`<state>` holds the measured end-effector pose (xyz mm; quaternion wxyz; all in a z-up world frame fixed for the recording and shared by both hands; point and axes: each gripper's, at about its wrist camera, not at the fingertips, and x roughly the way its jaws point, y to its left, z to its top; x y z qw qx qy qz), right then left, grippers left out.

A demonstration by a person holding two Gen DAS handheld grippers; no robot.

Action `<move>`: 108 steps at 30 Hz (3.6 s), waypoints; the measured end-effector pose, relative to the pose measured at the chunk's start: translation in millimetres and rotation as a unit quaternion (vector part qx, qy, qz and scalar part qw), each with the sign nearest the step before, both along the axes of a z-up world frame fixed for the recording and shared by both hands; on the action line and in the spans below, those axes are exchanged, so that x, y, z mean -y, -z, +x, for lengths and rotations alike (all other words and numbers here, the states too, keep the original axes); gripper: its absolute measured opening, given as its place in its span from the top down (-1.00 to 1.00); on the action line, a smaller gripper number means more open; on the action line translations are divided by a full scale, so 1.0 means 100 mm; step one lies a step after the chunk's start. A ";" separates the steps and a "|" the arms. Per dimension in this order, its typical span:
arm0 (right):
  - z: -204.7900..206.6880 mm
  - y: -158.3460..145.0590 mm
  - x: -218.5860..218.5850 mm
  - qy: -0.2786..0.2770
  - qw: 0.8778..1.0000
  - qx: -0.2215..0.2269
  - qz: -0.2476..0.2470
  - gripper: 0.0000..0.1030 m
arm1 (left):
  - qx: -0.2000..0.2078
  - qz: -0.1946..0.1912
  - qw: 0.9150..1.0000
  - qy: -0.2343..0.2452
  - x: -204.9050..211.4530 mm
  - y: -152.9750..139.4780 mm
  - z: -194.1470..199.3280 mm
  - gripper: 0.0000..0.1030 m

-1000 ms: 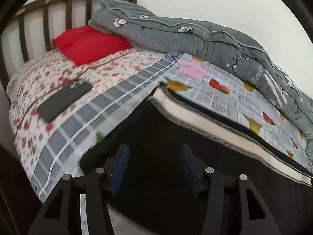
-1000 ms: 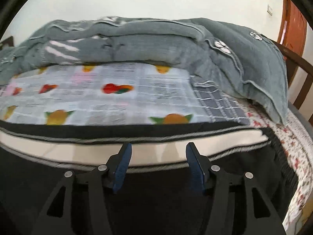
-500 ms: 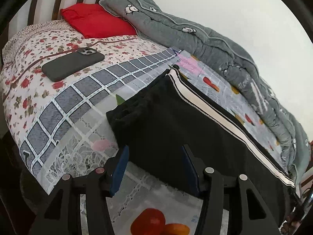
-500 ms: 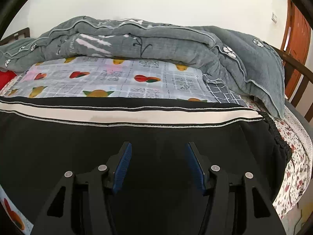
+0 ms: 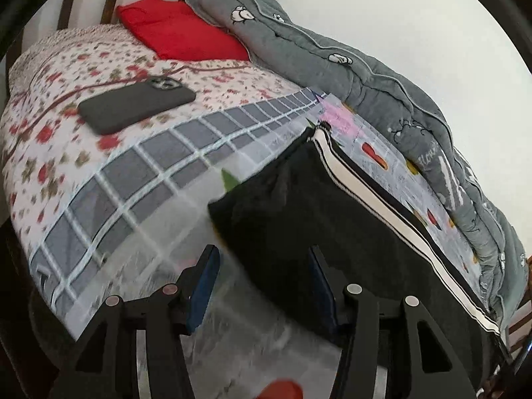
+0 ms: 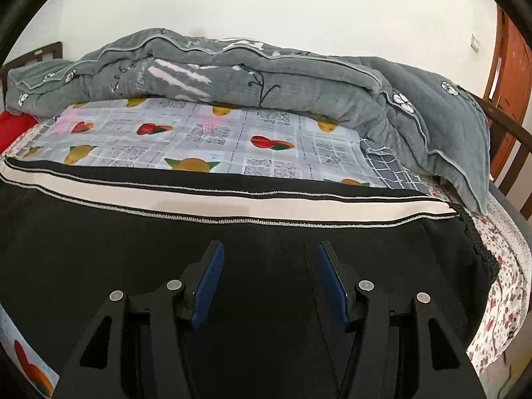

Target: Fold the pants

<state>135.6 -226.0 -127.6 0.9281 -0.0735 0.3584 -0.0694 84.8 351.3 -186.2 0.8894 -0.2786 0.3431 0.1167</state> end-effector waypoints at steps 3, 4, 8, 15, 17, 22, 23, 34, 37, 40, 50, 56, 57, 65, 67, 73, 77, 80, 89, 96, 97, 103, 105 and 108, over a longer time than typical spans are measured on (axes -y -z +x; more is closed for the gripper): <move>-0.03 0.03 0.04 0.011 1.000 -0.008 -0.006 -0.10 | -0.003 0.001 1.000 -0.012 -0.04 0.01 0.14 0.06; -0.04 0.05 0.06 0.016 1.000 -0.012 -0.005 -0.10 | -0.002 0.000 1.000 -0.017 -0.06 0.02 0.17 0.12; -0.06 0.10 0.14 0.031 0.999 -0.026 -0.007 -0.10 | 0.007 0.001 0.999 -0.032 -0.11 0.04 0.23 0.27; -0.03 0.11 0.19 0.044 0.999 -0.030 0.003 -0.10 | 0.001 0.018 0.999 -0.035 -0.06 -0.01 0.30 0.48; -0.04 0.10 0.20 0.044 0.999 -0.027 0.008 -0.10 | -0.001 0.028 0.999 -0.035 -0.03 -0.06 0.32 0.56; -0.09 0.10 0.23 0.041 0.999 -0.022 0.014 -0.10 | -0.003 0.073 0.997 -0.035 0.18 -0.30 0.36 0.64; -0.10 0.10 0.24 0.041 0.999 -0.021 0.015 -0.10 | 0.002 0.080 0.996 -0.032 0.24 -0.37 0.37 0.64; -0.45 0.09 0.72 0.059 0.997 -0.003 0.054 -0.10 | 0.057 0.162 0.984 0.057 1.44 -1.07 0.49 0.67; -0.60 0.08 0.88 0.065 0.996 0.006 0.058 -0.10 | 0.064 0.178 0.978 0.091 1.88 -1.15 0.53 0.68; -0.73 0.11 1.05 0.066 0.995 0.004 0.079 -0.10 | 0.069 0.191 0.971 0.128 2.40 -1.19 0.51 0.68; -1.14 0.21 1.34 0.078 0.990 0.011 0.118 -0.10 | 0.029 0.207 0.938 0.277 4.00 -0.66 0.26 0.68; -1.28 0.22 1.22 0.056 0.990 0.010 0.131 -0.10 | 0.010 0.220 0.925 0.311 4.46 -0.33 0.04 0.68; -1.30 0.22 1.18 0.050 0.990 0.009 0.129 -0.10 | 0.011 0.216 0.925 0.313 4.45 -0.34 0.03 0.68; -1.21 0.07 0.81 0.001 0.992 0.015 0.128 -0.10 | 0.038 0.102 0.944 0.311 3.75 -0.61 -0.07 0.07; -1.13 0.01 0.68 -0.013 0.991 0.018 0.136 -0.10 | 0.054 0.098 0.945 0.306 3.58 -0.67 -0.13 -0.19; -0.83 -0.16 0.21 -0.065 0.983 0.020 0.172 -0.10 | 0.070 0.140 0.960 0.231 2.91 -0.78 -0.25 -0.21; -0.67 -0.15 -0.16 -0.101 0.978 0.014 0.182 -0.10 | 0.057 0.129 0.972 0.186 2.46 -0.75 -0.25 -0.21; -0.55 -0.08 -0.42 -0.129 0.974 -0.001 0.184 -0.10 | 0.051 0.111 0.980 0.157 2.15 -0.69 -0.28 -0.21; -0.66 -0.02 -0.65 -0.198 0.961 0.028 0.194 0.84 | 0.039 0.075 0.989 0.121 1.66 -0.50 -0.33 -0.21; -0.67 0.37 -0.51 -0.176 0.968 -0.036 0.173 0.82 | 0.035 0.061 0.990 0.125 1.61 -0.41 -0.24 -0.21; -0.68 0.36 -0.52 -0.178 0.968 -0.033 0.171 0.81 | 0.036 0.061 0.989 0.128 1.61 -0.41 -0.24 -0.21; -0.39 0.16 -0.35 -0.152 0.963 -0.012 0.221 -0.15 | 0.044 0.068 0.982 0.169 1.67 -0.34 -0.26 -0.21; -0.15 0.20 -0.38 -0.139 0.964 -0.030 0.224 -0.15 | 0.047 0.079 0.976 0.196 1.74 -0.30 -0.35 -0.21; 0.15 0.35 -0.44 -0.127 0.961 -0.065 0.239 -0.15 | 0.055 0.098 0.966 0.234 1.84 -0.25 -0.50 -0.21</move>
